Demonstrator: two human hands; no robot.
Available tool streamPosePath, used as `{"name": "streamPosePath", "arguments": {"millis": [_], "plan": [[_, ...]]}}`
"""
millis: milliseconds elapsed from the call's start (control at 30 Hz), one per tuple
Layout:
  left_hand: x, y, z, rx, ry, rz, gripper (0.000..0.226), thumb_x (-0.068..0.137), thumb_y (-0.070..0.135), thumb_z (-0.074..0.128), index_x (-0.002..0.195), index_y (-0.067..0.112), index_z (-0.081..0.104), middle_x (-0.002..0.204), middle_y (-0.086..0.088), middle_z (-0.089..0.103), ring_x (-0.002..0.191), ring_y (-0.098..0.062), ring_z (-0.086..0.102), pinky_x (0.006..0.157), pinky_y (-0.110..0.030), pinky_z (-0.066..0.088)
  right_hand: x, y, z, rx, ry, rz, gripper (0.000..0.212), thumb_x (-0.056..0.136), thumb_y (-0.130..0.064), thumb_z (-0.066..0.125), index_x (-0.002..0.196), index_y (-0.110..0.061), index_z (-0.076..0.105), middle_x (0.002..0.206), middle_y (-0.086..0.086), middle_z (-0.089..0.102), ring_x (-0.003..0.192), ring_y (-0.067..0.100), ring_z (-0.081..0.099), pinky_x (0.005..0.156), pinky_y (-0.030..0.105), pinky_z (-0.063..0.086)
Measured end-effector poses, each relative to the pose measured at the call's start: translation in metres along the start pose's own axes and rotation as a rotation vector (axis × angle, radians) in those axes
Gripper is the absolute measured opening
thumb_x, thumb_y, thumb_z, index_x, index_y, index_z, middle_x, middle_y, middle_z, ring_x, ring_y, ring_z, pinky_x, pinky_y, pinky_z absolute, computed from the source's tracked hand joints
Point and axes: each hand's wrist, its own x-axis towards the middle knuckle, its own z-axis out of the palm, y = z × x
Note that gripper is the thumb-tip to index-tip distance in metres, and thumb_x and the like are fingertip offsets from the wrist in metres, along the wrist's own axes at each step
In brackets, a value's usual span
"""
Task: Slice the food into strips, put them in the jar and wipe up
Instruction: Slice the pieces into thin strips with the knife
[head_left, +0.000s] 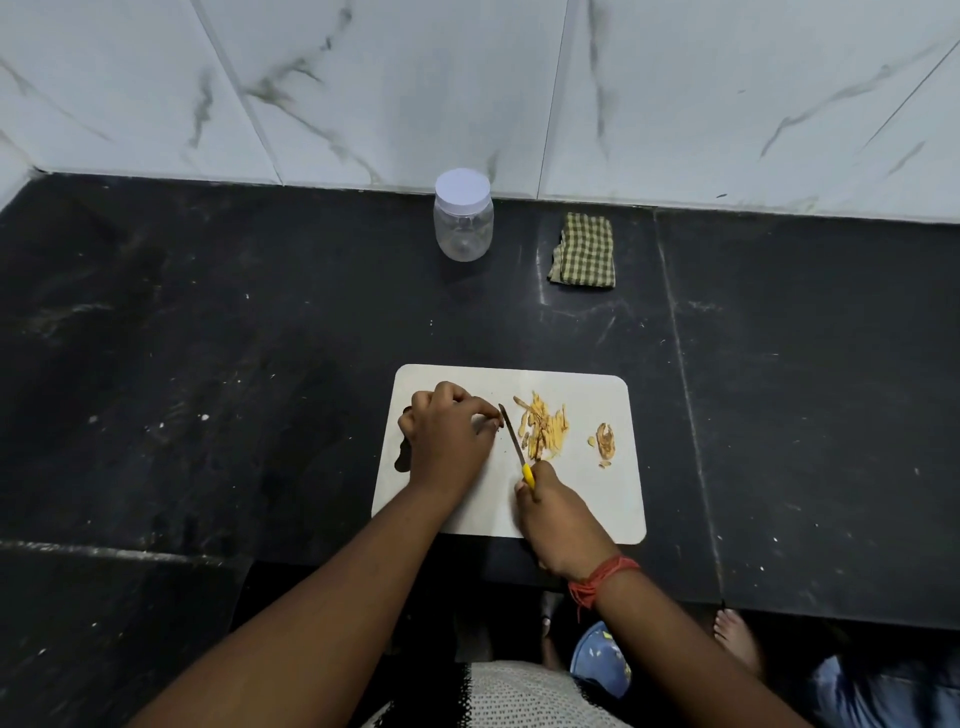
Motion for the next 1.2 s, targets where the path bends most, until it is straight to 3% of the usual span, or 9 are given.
{"name": "streamPosePath", "arguments": {"millis": [400,533,633,700,833,933,1000,1100,1200], "plan": [[0.004,0.0,0.001,-0.003,-0.024,-0.042,0.011,0.088,0.043,0.069,0.097,0.038,0.074,0.108,0.013,0.051,0.112,-0.019,0.041,0.088,-0.035,0.023,0.0,-0.004,0.005,-0.107,0.022,-0.015,0.009,0.104,-0.02,0.034,0.101,-0.012,0.034,0.075,0.009,0.051,0.068,0.027,0.049,0.06,0.032,0.031],[0.004,0.0,0.001,-0.016,-0.027,-0.043,0.01,0.088,0.042,0.069,0.096,0.038,0.073,0.107,0.014,0.05,0.112,-0.019,0.041,0.088,-0.034,0.021,0.004,-0.003,0.007,-0.162,-0.004,0.004,0.015,0.102,-0.014,0.034,0.113,-0.004,0.039,0.07,0.006,0.049,0.074,0.032,0.054,0.056,0.031,0.027],[0.004,0.0,0.002,-0.022,-0.027,-0.044,0.01,0.087,0.042,0.069,0.095,0.038,0.074,0.106,0.014,0.05,0.112,-0.019,0.041,0.088,-0.034,0.021,0.005,-0.006,0.007,-0.207,-0.025,0.017,0.02,0.102,-0.011,0.034,0.118,-0.002,0.039,0.096,0.022,0.062,0.088,0.034,0.061,0.062,0.029,0.03],[0.004,0.0,0.002,-0.018,-0.028,-0.042,0.009,0.087,0.042,0.069,0.094,0.037,0.074,0.107,0.014,0.051,0.112,-0.02,0.041,0.089,-0.035,0.023,0.008,-0.008,0.007,-0.229,-0.037,0.041,0.02,0.102,-0.011,0.034,0.117,-0.001,0.041,0.103,0.022,0.062,0.087,0.031,0.059,0.066,0.028,0.031],[0.004,0.001,0.003,-0.016,-0.017,-0.052,0.009,0.088,0.04,0.068,0.093,0.036,0.074,0.107,0.013,0.052,0.111,-0.02,0.043,0.09,-0.037,0.026,0.017,-0.003,0.01,-0.301,-0.088,0.034,0.019,0.1,-0.007,0.033,0.115,0.0,0.042,0.071,-0.002,0.04,0.062,0.013,0.046,0.055,0.022,0.028],[0.004,0.002,0.004,-0.023,-0.012,-0.074,0.008,0.088,0.04,0.068,0.091,0.036,0.074,0.107,0.013,0.053,0.111,-0.021,0.043,0.092,-0.039,0.028,0.021,-0.003,0.01,-0.257,-0.084,0.075,0.021,0.102,-0.015,0.033,0.118,-0.004,0.043,0.072,-0.006,0.034,0.092,0.027,0.06,0.07,0.023,0.036],[0.003,0.003,0.004,-0.024,-0.011,-0.083,0.008,0.087,0.039,0.068,0.091,0.035,0.074,0.107,0.013,0.053,0.11,-0.021,0.044,0.093,-0.039,0.028,0.02,-0.004,0.011,-0.21,-0.08,0.103,0.027,0.103,-0.02,0.034,0.123,-0.003,0.042,0.074,-0.007,0.035,0.106,0.031,0.059,0.078,0.027,0.038],[0.002,0.003,0.005,-0.012,0.004,-0.078,0.007,0.088,0.038,0.067,0.091,0.035,0.073,0.107,0.012,0.053,0.11,-0.02,0.044,0.093,-0.04,0.029,0.015,-0.003,0.012,-0.202,-0.106,0.105,0.027,0.103,-0.019,0.034,0.125,-0.004,0.042,0.077,-0.005,0.039,0.108,0.032,0.059,0.079,0.027,0.038],[0.001,0.003,0.006,-0.005,0.011,-0.073,0.006,0.088,0.038,0.067,0.09,0.035,0.072,0.107,0.012,0.053,0.11,-0.02,0.044,0.093,-0.04,0.029,0.007,0.006,0.012,-0.216,-0.107,0.095,0.011,0.103,-0.019,0.035,0.111,-0.014,0.04,0.084,0.0,0.047,0.104,0.031,0.06,0.076,0.026,0.038]]}}
